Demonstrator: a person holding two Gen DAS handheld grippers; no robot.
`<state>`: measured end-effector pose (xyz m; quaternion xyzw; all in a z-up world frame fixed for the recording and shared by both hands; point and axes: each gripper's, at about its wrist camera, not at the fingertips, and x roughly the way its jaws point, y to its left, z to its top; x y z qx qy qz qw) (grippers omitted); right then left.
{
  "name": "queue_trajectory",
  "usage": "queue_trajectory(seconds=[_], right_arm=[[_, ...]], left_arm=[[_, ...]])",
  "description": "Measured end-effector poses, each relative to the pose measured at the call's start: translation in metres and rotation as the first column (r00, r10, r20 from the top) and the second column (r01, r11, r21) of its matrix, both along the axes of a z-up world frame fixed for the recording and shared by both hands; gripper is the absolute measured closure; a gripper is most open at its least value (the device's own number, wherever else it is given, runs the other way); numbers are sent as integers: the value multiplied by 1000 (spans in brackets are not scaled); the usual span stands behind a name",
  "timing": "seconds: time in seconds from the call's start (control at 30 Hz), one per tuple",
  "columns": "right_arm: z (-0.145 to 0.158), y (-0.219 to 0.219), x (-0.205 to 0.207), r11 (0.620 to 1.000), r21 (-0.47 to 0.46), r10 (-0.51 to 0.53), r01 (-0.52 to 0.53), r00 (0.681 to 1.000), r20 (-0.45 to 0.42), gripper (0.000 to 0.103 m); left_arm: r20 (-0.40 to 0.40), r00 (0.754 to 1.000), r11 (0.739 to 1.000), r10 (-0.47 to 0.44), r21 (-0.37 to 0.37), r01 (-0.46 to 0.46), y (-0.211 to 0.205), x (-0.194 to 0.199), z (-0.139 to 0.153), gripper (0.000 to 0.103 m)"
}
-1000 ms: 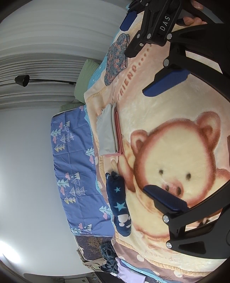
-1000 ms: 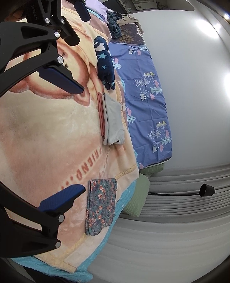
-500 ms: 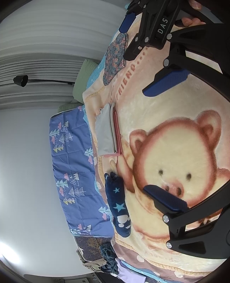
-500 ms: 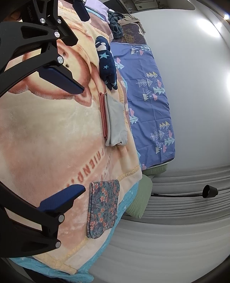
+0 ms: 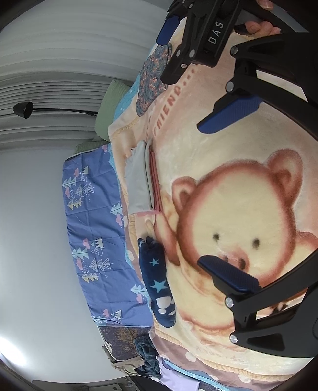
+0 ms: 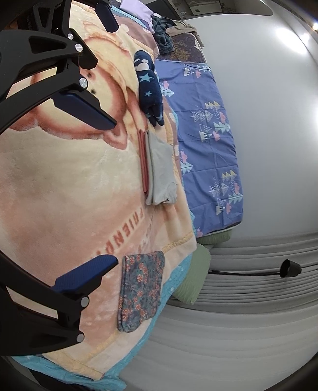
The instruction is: Fold small clothes
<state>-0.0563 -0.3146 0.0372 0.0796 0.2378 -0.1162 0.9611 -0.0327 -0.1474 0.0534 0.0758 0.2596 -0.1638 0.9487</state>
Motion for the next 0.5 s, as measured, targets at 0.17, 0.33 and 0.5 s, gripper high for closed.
queue_trajectory(seconds=[0.17,0.33,0.5], right_arm=[[-1,0,2,1000,-3,2,-2,1000,-3,1],[-3,-3,5,1000,1,-6,6,1000,-12,1],[-6,-4,6,1000,4,-10,10,1000,-22,1]], left_arm=[[8,1000,1000,-6,-7,6,1,1,0,2],[-4,1000,1000,-9,-6,9,0,6,-3,2],[-5,1000,1000,-13,-5,13,-2,7,-2,2]])
